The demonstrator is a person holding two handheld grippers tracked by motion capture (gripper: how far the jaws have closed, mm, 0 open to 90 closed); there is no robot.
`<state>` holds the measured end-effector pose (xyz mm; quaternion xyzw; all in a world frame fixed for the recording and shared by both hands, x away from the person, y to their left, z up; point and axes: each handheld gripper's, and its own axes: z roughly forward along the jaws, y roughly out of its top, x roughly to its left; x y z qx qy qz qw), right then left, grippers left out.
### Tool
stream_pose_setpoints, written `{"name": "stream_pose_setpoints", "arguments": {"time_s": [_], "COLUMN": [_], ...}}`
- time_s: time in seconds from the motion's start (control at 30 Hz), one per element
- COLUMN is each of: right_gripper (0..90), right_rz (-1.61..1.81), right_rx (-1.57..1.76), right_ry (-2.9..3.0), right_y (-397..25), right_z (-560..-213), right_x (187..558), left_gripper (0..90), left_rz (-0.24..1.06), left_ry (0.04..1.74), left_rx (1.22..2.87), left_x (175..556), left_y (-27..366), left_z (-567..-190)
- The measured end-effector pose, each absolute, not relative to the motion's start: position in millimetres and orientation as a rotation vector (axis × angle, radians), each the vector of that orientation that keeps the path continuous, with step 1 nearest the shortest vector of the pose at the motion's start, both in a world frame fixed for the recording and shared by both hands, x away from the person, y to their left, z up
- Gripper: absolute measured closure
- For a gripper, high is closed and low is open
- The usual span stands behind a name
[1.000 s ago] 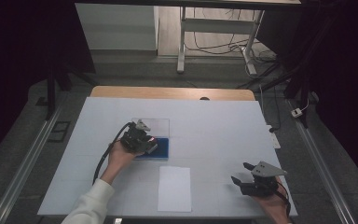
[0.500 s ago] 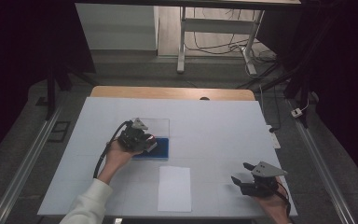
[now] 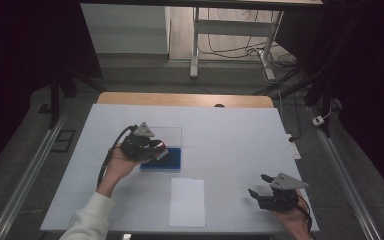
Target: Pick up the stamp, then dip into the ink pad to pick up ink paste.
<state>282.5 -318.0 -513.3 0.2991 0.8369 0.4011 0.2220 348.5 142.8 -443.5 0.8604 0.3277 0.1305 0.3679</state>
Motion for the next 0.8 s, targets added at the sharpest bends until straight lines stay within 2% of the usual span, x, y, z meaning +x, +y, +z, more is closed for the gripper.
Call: {"name": "stream_pose_setpoints", "arguments": {"time_s": [0.23,0.8], "right_gripper": [27.6,27.7], "right_rz": [1.107,1.099], "right_rx": [0.816,0.816], "right_ry": [2.315,2.324], "right_y": [-316.7,-316.3], "right_z": [-513.1,-515.0], "right_x": [282.3,281.6], "left_gripper": [70.0,70.1], "left_rz": [0.348,0.332], "left_ry": [0.852,0.897], "left_rx": [2.221,2.286], "left_x": [347.9,360.4], "left_y": [148.0,144.8], "left_z": [-440.3,-459.5]}}
